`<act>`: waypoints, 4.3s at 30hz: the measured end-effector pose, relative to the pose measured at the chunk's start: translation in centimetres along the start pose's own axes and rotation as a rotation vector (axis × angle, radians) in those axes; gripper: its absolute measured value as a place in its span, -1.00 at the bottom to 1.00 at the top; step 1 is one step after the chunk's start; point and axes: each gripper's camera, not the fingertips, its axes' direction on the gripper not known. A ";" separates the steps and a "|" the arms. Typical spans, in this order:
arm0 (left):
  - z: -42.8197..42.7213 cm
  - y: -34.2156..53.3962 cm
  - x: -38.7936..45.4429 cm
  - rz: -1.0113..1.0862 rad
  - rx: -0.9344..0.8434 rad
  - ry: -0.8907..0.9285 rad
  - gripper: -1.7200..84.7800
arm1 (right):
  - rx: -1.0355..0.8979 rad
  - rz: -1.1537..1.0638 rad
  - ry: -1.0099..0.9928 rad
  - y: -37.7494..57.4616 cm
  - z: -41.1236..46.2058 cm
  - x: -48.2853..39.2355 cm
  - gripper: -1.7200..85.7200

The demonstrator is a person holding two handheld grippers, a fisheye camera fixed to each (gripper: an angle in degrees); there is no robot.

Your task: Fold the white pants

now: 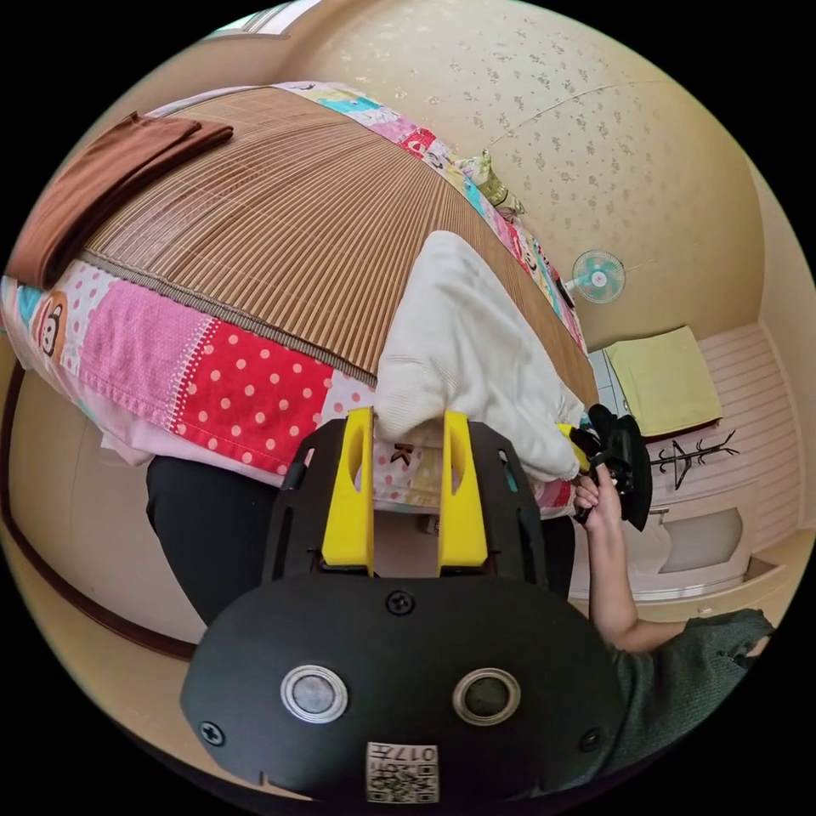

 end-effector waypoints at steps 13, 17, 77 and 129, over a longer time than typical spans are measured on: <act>-6.2 -1.4 -5.2 -0.064 0.170 0.172 -0.51 | 0.005 -0.190 0.195 -7.8 -2.5 -4.9 -0.85; -4.4 -3.6 -7.8 -0.141 0.092 0.250 -0.47 | 0.034 -0.106 0.118 -5.9 -2.7 1.2 -0.87; 18.2 10.1 3.3 0.264 -0.234 0.195 -0.64 | 0.341 -0.062 0.117 -0.6 -18.4 10.6 -0.56; 41.5 5.0 -7.9 0.235 -0.455 0.372 -0.71 | -0.439 -0.346 -0.437 -16.3 -8.9 -12.6 -0.76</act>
